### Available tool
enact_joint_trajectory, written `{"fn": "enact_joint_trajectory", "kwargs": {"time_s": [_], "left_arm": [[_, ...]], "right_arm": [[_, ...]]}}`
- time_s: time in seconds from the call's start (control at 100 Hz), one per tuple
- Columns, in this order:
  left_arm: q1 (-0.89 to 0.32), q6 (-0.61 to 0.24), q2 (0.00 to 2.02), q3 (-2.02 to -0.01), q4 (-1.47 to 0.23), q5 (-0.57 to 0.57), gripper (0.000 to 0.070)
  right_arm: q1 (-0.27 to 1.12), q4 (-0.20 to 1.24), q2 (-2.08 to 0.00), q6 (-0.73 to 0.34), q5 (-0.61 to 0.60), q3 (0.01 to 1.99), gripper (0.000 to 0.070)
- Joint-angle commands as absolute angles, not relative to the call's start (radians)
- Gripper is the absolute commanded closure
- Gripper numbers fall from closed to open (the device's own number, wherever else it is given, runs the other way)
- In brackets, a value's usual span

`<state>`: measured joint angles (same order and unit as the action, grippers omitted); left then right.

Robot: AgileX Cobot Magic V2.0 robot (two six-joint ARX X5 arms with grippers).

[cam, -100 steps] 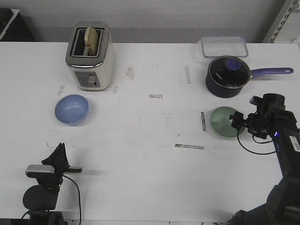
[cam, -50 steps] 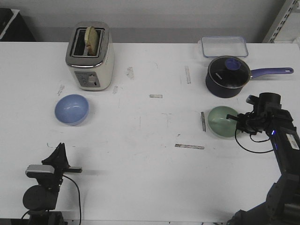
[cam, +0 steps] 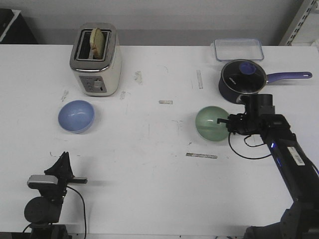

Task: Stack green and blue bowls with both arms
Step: 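Drag the green bowl with the right gripper toward the table center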

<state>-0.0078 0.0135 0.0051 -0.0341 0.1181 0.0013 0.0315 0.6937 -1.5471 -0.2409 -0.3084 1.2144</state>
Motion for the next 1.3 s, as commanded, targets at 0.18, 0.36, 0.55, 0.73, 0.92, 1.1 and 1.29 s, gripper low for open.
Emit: {"fn": "enact_joint_trajectory", "kwargs": {"time_s": [0.18,0.36,0.55,0.73,0.92,1.1,1.29], "left_arm": [[-0.009,0.026,0.003,-0.013,0.129,-0.001,0.0698],[-0.009,0.026,0.003,-0.013,0.129,-0.001,0.0698],[-0.009,0.026,0.003,-0.013,0.129,-0.001,0.0698],[-0.009,0.026,0.003,-0.013,0.129,-0.001,0.0698],[-0.009,0.026,0.003,-0.013,0.129,-0.001,0.0698],[-0.009,0.026,0.003,-0.013,0.129,-0.001,0.0698],[-0.009,0.026,0.003,-0.013,0.129,-0.001,0.0699]], "right_arm": [[0.256,0.558,-1.559,-0.403,-0.316,1.223,0.0693],[0.412,0.501,-1.575,-0.452,-0.291,1.223,0.0693],[0.472,0.506,-1.618,-0.478,-0.224,1.223,0.0693],[0.473,0.503,-1.669,-0.498,-0.224,1.223,0.0693],[0.472,0.503,-1.711,-0.501,-0.224,1.223,0.0691],[0.472,0.499,-1.712,-0.502,-0.206,1.223,0.0683],[0.456,0.498,-1.708,-0.500,-0.205,1.223,0.0363]]}}
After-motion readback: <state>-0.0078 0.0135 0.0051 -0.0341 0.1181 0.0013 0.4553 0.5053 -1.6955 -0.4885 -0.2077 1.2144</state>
